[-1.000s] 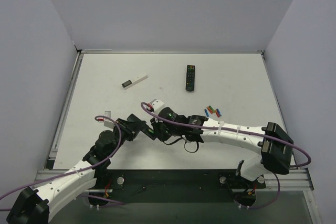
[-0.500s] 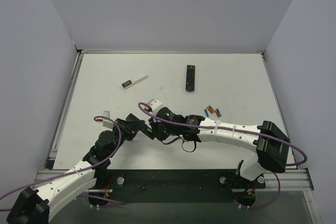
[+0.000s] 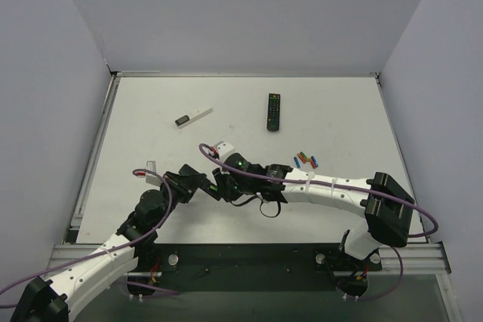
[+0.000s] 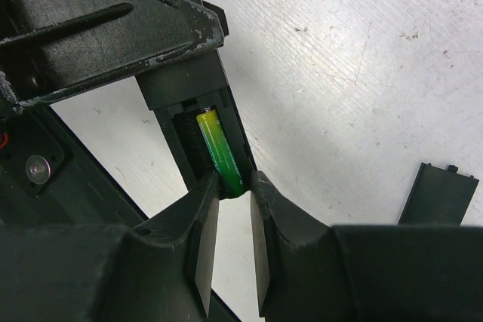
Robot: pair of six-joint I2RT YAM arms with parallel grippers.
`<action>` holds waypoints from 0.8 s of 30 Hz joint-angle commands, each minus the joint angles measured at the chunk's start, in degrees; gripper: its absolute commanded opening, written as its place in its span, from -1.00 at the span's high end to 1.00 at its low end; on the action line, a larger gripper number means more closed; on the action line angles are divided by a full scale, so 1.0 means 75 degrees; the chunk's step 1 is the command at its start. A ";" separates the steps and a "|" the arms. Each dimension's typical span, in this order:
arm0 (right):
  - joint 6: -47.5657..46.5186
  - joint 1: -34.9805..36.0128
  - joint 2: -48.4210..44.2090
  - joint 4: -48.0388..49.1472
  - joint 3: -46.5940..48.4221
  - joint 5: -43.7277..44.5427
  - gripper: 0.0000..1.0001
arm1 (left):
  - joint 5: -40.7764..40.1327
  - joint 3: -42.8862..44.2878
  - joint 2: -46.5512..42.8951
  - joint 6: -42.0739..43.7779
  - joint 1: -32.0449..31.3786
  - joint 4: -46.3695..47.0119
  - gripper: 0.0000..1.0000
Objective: Load the batteries into the remote control
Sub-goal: Load the battery into the remote control.
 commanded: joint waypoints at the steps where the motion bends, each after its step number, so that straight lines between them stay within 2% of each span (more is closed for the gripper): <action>1: 0.0020 -0.0161 0.0217 -0.0303 0.0025 0.0294 0.63 | 0.0915 0.0426 -0.0303 -0.0745 -0.0113 0.1998 1.00; 8: -0.0062 -0.0103 0.0029 -0.0936 0.0471 0.0305 0.66 | 0.0833 0.0439 -0.0186 -0.0276 -0.0124 0.1201 1.00; 15: -0.0062 0.0003 0.0170 -0.1826 0.1103 0.0270 0.99 | 0.0552 0.0263 -0.0232 -0.0007 -0.0124 0.0838 1.00; 24: 0.0126 0.0003 0.0345 -0.2343 0.1432 0.0504 1.00 | 0.0387 0.0356 -0.0420 0.0100 -0.0124 0.0475 1.00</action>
